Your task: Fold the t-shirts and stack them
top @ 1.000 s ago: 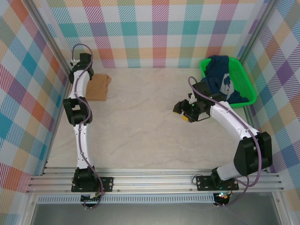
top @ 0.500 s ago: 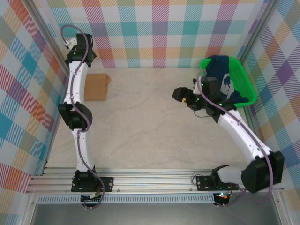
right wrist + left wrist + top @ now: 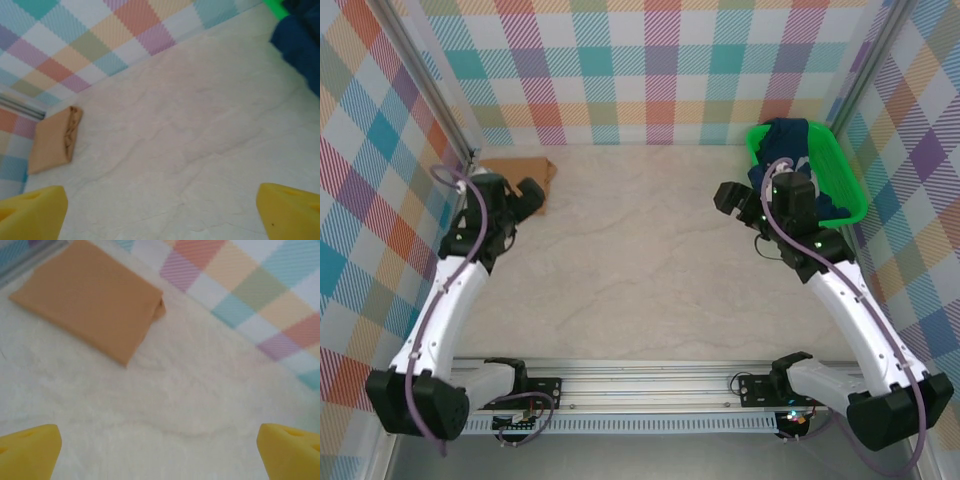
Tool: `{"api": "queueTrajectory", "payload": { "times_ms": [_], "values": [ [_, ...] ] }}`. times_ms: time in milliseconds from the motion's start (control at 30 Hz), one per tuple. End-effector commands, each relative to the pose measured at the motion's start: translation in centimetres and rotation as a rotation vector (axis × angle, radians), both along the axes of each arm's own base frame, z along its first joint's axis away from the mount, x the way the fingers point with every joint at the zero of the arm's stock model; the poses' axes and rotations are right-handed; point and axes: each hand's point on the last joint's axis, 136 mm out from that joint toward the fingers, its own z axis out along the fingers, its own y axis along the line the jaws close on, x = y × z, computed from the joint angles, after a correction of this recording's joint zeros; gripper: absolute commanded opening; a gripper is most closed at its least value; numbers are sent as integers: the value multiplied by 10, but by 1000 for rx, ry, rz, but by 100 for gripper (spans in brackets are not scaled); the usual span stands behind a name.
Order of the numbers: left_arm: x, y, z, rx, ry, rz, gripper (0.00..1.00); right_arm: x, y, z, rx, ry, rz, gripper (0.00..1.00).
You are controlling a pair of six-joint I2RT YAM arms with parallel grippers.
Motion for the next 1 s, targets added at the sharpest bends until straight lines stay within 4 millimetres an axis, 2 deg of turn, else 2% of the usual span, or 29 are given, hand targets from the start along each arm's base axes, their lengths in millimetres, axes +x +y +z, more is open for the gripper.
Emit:
{"api": "queueTrajectory", "payload": {
  "times_ms": [0,67,133,233,267,367,467,533,633,800,867,967],
  "values": [
    [-43,23,4,199,6,183,100,-25,-48,-15,-160,53,-168,100],
    [-68,43,-8,349,35,288,100,-30,-64,-26,-276,-4,-182,100],
    [-77,49,-27,436,62,247,100,-33,-84,-43,-403,-88,-230,100],
    [-67,17,-70,505,39,-82,100,-39,-108,-64,-607,-212,-272,100],
    [-67,14,-78,493,-5,-115,100,-40,-112,-74,-660,-213,-265,100],
    [-70,31,-97,463,-97,-5,100,-41,-125,-122,-677,-86,-264,100],
    [-58,36,-124,487,-52,-22,100,-37,-127,-162,-648,-9,-247,100],
    [-44,29,-139,524,8,-86,100,-31,-122,-176,-642,-21,-224,100],
    [-26,28,-163,465,26,-67,100,-27,-126,-195,-614,13,-243,100],
    [15,38,-166,391,-29,-5,100,0,-125,-188,-580,-84,-234,100],
    [35,35,-169,385,-20,-37,100,12,-131,-188,-549,-100,-254,100],
    [49,36,-176,415,28,-88,100,33,-132,-184,-515,-170,-262,100]
  ]
}}
